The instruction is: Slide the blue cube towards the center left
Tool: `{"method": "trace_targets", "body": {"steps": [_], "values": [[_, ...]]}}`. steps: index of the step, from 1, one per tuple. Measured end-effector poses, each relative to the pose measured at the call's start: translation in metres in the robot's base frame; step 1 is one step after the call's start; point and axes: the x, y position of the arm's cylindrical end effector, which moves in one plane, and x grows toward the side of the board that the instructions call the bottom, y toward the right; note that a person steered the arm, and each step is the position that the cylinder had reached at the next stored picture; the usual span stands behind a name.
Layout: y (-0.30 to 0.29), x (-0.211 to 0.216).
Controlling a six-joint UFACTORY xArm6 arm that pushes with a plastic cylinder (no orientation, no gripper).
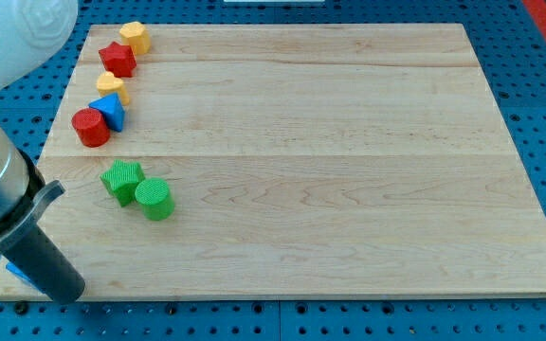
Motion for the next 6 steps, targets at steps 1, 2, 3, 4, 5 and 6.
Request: {"method": "trace_targets", "body": {"steps": [1, 2, 3, 4, 5, 6], "values": [[-0.005, 0.0], [-0.04, 0.0], [-0.053, 0.0], [-0.06, -0.01], [-0.056, -0.061], [-0.042, -0.043]]}}
